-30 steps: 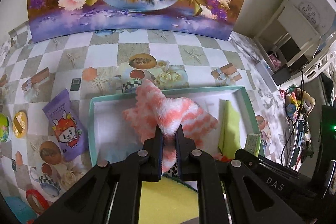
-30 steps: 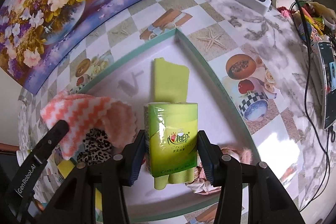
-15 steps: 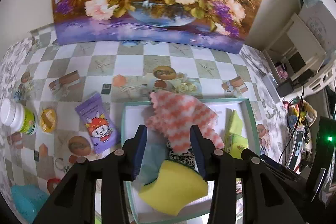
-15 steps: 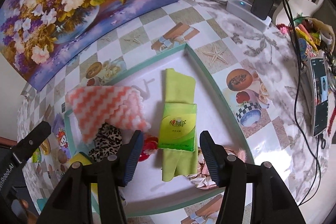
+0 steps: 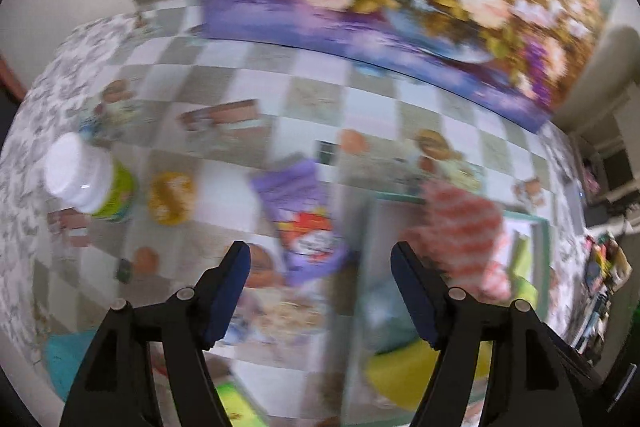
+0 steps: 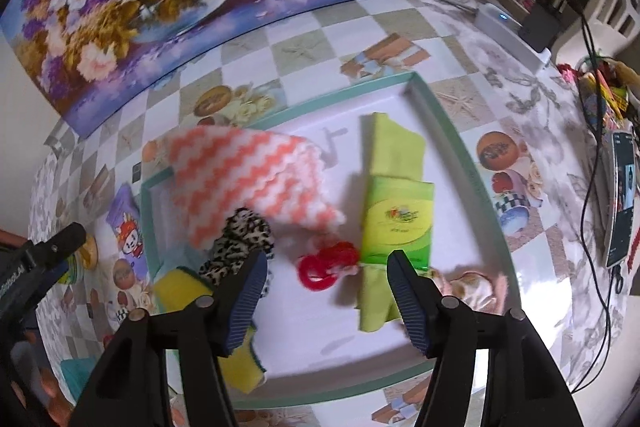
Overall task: Organize soft objects
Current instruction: 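Move both tools back toward the purple wipes pack and yellow tin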
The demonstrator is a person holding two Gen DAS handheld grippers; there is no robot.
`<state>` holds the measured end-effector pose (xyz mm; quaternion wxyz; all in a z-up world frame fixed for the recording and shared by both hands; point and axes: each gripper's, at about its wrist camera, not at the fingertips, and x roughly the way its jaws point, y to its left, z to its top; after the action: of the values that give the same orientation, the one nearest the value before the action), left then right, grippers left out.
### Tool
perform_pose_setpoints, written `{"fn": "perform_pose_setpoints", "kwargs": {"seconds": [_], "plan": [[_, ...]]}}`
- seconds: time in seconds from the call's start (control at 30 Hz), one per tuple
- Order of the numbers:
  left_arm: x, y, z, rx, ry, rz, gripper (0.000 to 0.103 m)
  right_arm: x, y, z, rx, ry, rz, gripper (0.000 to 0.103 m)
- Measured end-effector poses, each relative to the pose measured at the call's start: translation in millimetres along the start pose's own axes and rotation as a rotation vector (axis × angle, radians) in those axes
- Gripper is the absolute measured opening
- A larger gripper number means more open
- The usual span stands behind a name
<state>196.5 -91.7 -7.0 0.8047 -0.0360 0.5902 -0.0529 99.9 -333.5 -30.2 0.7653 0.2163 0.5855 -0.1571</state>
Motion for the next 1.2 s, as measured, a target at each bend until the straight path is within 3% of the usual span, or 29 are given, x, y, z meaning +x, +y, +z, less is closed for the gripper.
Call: {"fn": "perform_pose_setpoints", "kwargs": {"seconds": [0.13,0.23,0.63,0.87,1.2], "plan": [[-1.3,33.4,3.7,-0.053,-0.002,0.046,0.075,-0.4,15.3,-3.0,-0.03,-0.004,0.001,0.073],[-5.2,57.4,6.5,-0.089,-0.007,0.069,0.081,-0.1,28.0,-6.0,-0.054,-0.002,0.006,0.073],[-34.9,151.6,10.0,-0.214,-0.054,0.181,0.082,-10.9,100.2,-23.0,-0.189,-0.028,0.102,0.073],[-31.5,179.0,7.9,-0.28,-0.037,0.13,0.082,-6.6,142.7,-35.9,-0.291,-0.032,0.125,0.073],[-4.3,166.2,8.1,-0.272,0.019,0.045,0.082,-3.3,166.8,-42.6,-0.391,-0.059,0.104,0.073]]}}
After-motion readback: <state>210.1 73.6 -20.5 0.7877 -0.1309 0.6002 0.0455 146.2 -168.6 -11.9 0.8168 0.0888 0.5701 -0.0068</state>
